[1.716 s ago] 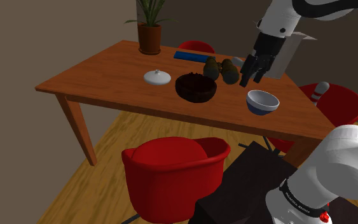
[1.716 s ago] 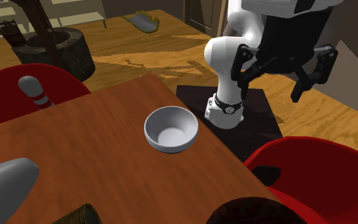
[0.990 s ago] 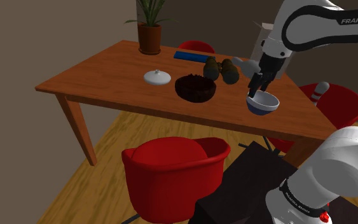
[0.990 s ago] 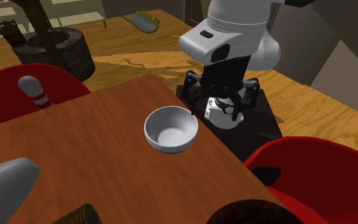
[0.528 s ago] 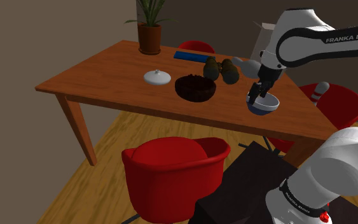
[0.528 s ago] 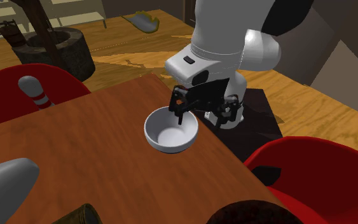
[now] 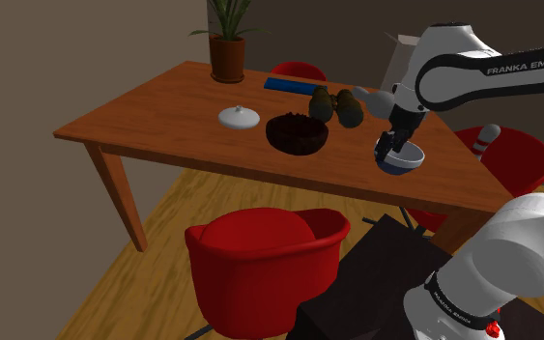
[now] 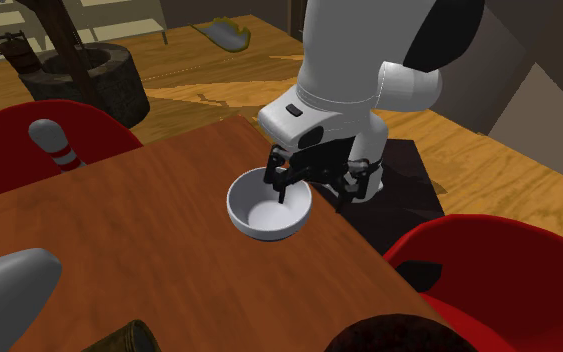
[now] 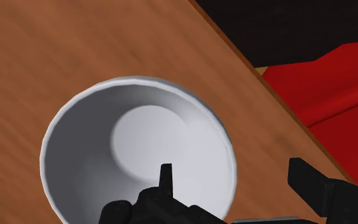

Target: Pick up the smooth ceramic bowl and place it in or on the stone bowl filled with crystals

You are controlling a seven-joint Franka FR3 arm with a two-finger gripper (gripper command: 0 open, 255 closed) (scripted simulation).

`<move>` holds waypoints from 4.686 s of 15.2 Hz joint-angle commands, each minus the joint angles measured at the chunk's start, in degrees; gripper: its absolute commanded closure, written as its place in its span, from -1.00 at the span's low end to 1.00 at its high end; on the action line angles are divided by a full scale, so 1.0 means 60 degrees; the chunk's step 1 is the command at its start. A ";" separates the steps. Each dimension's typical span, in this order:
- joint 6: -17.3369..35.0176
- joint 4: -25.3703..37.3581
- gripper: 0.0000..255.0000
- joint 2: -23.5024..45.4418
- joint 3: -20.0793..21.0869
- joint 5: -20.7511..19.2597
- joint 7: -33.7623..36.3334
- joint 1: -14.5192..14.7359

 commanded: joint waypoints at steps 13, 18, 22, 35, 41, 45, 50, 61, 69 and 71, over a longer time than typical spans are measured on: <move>0.0004 -0.0004 1.00 -0.0001 0.0000 -0.0001 0.0000 -0.0001; -0.0721 0.0518 1.00 -0.0207 0.0105 0.0111 -0.0053 0.0038; -0.1275 0.0965 1.00 -0.0314 0.0185 0.0193 -0.0095 0.0069; -0.2948 0.2590 1.00 -0.0367 0.0409 0.0424 -0.0229 0.0159; -0.3674 0.3423 1.00 -0.0262 0.0494 0.0512 -0.0294 0.0196; -0.4149 0.4007 1.00 -0.0152 0.0545 0.0565 -0.0338 0.0219; -0.4006 0.4854 1.00 0.0918 0.1029 0.0982 0.0282 0.0539; -0.3987 0.7942 1.00 0.4166 0.2119 0.1643 0.1790 0.1193; -0.4649 1.1301 1.00 0.6932 0.2719 0.1682 0.2766 0.1621; -0.4733 1.1942 1.00 0.7503 0.2808 0.1651 0.2948 0.1723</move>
